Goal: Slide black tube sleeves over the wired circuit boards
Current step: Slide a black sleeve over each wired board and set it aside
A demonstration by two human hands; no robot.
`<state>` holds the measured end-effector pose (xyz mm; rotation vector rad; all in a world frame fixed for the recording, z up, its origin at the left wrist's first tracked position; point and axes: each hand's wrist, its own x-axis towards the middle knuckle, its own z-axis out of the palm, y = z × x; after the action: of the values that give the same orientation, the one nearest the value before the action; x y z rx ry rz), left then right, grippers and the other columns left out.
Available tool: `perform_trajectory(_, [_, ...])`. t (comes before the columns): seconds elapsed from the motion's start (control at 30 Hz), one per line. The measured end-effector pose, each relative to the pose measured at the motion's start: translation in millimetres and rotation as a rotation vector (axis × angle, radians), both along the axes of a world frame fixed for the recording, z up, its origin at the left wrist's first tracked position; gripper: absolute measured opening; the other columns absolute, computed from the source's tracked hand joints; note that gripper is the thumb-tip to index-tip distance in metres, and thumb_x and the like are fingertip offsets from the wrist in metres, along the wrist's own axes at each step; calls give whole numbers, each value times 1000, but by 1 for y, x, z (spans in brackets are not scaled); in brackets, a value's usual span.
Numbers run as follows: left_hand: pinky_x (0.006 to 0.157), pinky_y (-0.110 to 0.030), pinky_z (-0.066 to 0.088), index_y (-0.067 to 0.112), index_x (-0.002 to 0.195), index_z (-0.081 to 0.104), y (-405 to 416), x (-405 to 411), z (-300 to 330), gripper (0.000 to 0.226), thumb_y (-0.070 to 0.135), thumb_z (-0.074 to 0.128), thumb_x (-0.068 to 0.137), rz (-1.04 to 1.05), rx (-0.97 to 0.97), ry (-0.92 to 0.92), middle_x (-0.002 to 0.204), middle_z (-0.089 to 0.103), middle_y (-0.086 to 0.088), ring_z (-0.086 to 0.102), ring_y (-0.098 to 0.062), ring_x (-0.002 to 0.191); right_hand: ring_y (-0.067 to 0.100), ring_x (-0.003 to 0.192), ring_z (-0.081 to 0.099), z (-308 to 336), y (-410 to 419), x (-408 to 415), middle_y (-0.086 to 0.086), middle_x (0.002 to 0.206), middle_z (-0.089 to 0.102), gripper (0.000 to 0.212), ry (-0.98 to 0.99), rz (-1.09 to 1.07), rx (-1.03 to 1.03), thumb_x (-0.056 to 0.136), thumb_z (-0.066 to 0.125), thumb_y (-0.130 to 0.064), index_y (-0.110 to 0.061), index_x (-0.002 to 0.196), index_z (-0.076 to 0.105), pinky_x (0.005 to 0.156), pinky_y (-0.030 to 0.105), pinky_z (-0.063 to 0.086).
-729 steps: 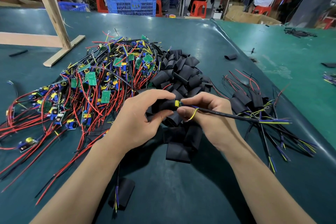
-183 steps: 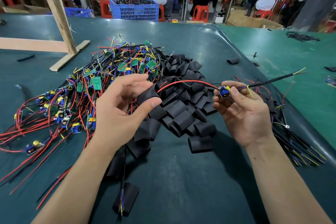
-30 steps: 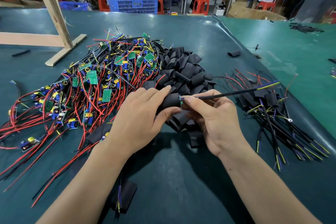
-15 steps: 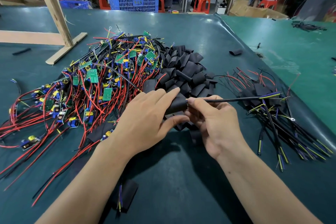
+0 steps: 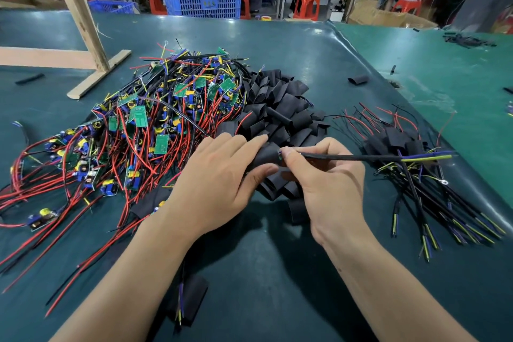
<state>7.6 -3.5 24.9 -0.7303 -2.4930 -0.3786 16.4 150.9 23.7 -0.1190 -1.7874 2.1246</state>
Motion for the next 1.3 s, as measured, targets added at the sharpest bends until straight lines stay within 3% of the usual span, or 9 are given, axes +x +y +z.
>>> perform_trajectory(0.2, [72, -48, 46, 1, 130, 58, -3, 0, -2, 56, 42, 35, 100, 2, 45, -11, 91, 61, -9, 56, -33, 83, 21, 64, 63, 2, 5, 0, 12, 68, 68, 30, 2, 149, 53, 80, 76, -2, -16, 61, 57, 61, 29, 53])
perform_trajectory(0.3, [74, -47, 44, 4, 127, 61, -6, -1, -1, 55, 44, 36, 100, -16, 51, 10, 91, 62, -6, 56, -32, 83, 18, 60, 66, 5, 6, -2, 7, 64, 67, 29, -78, 254, -66, 81, 74, 5, -13, 64, 57, 59, 25, 55])
perform_trajectory(0.4, [82, -42, 41, 9, 122, 65, -7, -3, 1, 50, 46, 42, 98, -11, 110, 8, 98, 66, 1, 57, -27, 88, 18, 55, 66, 6, 8, -5, 7, 61, 66, 32, -121, 228, -248, 79, 71, 11, -12, 62, 56, 55, 24, 54])
perform_trajectory(0.6, [75, -39, 38, 10, 111, 71, -8, -3, 0, 43, 44, 49, 96, 11, 142, 68, 85, 65, 3, 56, -26, 81, 18, 55, 67, 6, 7, -4, 5, 62, 67, 31, 10, 155, -197, 81, 69, 13, -10, 66, 53, 56, 23, 55])
perform_trajectory(0.73, [75, -45, 43, 2, 116, 68, -4, -3, -2, 44, 37, 49, 98, -32, 148, 86, 89, 66, -5, 58, -31, 83, 15, 58, 68, 6, 7, -2, 2, 63, 68, 29, 86, 119, -42, 82, 72, 6, -12, 66, 55, 58, 23, 54])
perform_trajectory(0.83, [74, -49, 45, -1, 119, 65, -2, -2, -1, 46, 35, 44, 100, -74, 142, 86, 91, 64, -9, 57, -34, 83, 16, 56, 66, 7, 10, -3, 3, 61, 67, 39, 16, 194, -117, 80, 73, 6, -22, 57, 60, 54, 25, 52])
perform_trajectory(0.93, [71, -50, 44, 0, 119, 65, -3, -2, 0, 46, 34, 40, 101, -106, 121, 93, 91, 63, -9, 55, -33, 82, 20, 56, 66, 8, 12, -5, 9, 62, 66, 37, -101, 324, -193, 79, 72, 6, -20, 55, 62, 51, 26, 52])
perform_trajectory(1.07, [70, -49, 44, 0, 122, 63, 0, -1, -2, 47, 34, 39, 102, -58, 55, 98, 91, 63, -9, 55, -34, 81, 22, 57, 63, 5, 10, -4, 15, 62, 65, 31, -38, 187, -37, 79, 75, 4, -14, 61, 57, 55, 27, 53])
perform_trajectory(1.3, [71, -48, 45, 0, 130, 59, 4, 0, -6, 49, 35, 39, 101, -27, 26, 84, 93, 65, -9, 56, -35, 83, 18, 56, 64, 4, 10, -5, 6, 61, 66, 40, -132, 257, -221, 78, 73, 5, -21, 51, 61, 58, 28, 52])
